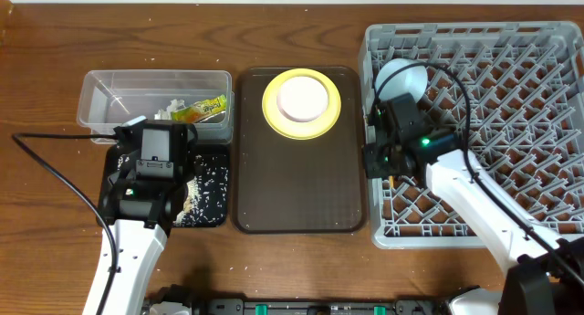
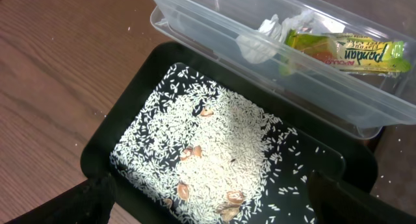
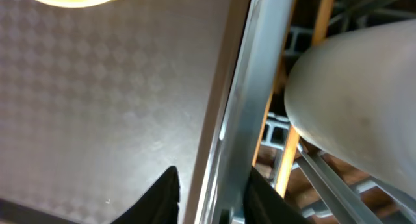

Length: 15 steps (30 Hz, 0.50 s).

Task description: Sort waste into correct bins and load items into the dishwasher rack

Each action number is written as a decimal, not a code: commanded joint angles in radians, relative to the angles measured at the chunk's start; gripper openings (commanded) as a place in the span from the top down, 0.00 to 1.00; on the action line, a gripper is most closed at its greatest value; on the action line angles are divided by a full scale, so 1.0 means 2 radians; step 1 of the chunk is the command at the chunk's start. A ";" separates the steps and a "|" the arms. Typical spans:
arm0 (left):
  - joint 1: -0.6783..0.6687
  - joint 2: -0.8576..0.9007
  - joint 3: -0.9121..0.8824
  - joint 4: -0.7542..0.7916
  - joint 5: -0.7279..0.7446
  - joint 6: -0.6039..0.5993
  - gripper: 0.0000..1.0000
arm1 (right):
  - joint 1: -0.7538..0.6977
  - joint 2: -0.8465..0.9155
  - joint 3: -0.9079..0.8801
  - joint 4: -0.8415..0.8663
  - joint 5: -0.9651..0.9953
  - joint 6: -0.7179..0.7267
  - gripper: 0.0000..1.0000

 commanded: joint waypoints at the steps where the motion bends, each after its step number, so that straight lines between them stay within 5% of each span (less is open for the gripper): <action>1: 0.002 0.000 0.008 -0.001 -0.008 0.001 0.04 | 0.009 -0.009 0.072 -0.021 -0.004 -0.006 0.68; 7: 0.002 0.000 0.008 -0.001 -0.008 0.001 0.04 | 0.015 -0.009 0.168 -0.053 -0.005 -0.022 0.67; 15: 0.002 0.000 0.008 -0.001 -0.008 0.002 0.04 | 0.043 -0.004 0.190 0.063 -0.005 -0.015 0.53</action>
